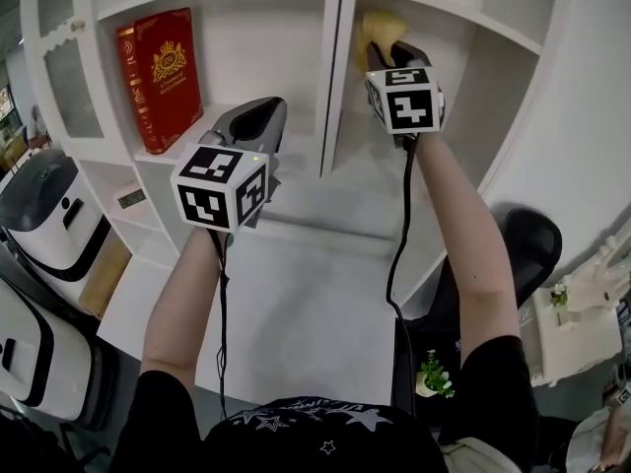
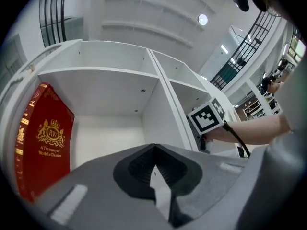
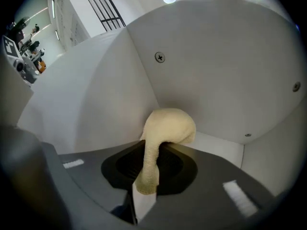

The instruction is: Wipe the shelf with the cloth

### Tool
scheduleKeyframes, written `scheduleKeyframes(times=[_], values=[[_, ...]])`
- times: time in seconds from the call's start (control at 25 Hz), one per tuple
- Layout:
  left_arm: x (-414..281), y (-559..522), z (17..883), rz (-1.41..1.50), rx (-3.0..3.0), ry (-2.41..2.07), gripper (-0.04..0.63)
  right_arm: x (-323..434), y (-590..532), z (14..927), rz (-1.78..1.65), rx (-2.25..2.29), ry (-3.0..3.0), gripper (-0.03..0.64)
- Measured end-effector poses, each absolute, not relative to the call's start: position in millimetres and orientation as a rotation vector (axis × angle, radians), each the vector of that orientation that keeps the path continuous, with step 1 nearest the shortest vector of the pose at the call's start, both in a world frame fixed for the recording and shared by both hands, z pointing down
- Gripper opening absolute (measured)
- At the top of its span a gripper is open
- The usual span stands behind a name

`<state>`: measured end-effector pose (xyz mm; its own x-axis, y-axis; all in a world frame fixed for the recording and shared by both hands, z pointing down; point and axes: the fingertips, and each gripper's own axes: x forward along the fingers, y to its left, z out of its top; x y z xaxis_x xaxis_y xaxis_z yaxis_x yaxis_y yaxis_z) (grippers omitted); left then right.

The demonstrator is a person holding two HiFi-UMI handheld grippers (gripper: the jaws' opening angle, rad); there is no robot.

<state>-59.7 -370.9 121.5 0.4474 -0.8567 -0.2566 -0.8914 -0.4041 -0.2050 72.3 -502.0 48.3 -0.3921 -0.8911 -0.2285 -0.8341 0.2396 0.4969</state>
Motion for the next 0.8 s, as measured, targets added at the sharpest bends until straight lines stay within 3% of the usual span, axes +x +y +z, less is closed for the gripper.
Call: scheduleKeyframes(times=[0.8], values=[[-60, -395, 129, 0.151, -2.434, 1.412, 0.002, 71, -569, 21, -0.917, 1.743, -2.267, 0.083]])
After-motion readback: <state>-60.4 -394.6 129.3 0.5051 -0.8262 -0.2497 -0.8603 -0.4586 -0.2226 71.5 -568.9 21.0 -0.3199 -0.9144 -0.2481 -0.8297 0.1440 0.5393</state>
